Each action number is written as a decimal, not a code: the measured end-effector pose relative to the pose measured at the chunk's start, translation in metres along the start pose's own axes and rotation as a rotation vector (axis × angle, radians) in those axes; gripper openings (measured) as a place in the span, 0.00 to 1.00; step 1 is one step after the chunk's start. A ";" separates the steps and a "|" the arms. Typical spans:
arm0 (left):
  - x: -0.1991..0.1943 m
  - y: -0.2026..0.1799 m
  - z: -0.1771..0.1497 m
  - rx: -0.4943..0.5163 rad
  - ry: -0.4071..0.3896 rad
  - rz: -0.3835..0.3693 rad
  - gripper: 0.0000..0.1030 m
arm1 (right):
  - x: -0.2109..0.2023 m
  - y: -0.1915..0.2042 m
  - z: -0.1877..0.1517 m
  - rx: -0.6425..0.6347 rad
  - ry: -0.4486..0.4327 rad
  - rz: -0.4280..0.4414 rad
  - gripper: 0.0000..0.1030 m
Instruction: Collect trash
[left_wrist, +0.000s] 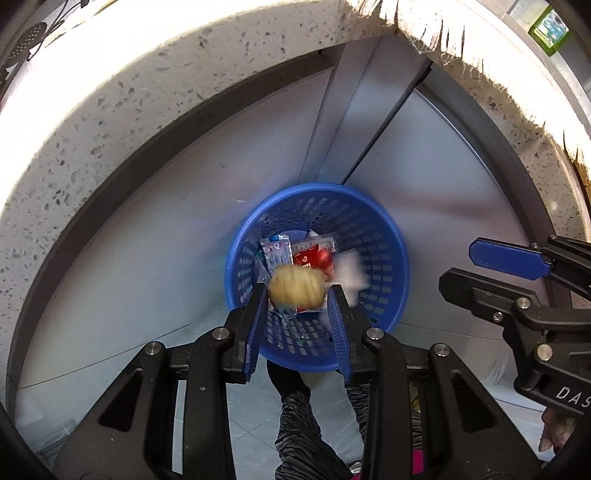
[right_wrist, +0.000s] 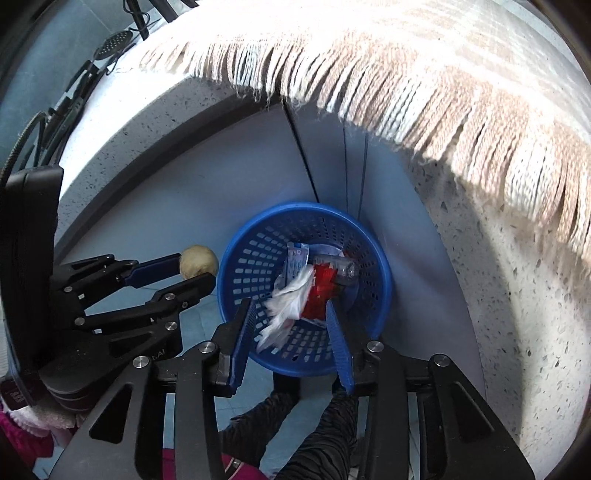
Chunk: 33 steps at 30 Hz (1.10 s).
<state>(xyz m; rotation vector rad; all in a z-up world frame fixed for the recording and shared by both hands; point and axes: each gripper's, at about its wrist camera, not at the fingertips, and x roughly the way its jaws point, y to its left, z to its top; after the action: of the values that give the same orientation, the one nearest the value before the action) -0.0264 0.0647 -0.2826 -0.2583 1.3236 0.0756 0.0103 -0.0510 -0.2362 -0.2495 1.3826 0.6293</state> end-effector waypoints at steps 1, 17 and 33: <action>-0.004 0.000 0.000 0.001 -0.002 0.001 0.32 | -0.001 0.000 0.001 0.001 -0.001 0.001 0.36; -0.053 0.002 0.002 0.021 -0.082 0.022 0.32 | -0.034 -0.001 0.004 -0.011 -0.043 0.031 0.36; -0.133 -0.024 0.017 0.047 -0.236 0.014 0.32 | -0.108 -0.013 -0.003 0.004 -0.197 0.081 0.49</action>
<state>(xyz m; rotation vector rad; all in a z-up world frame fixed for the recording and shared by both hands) -0.0384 0.0578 -0.1474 -0.1937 1.0914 0.0833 0.0086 -0.0921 -0.1350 -0.1249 1.2089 0.6989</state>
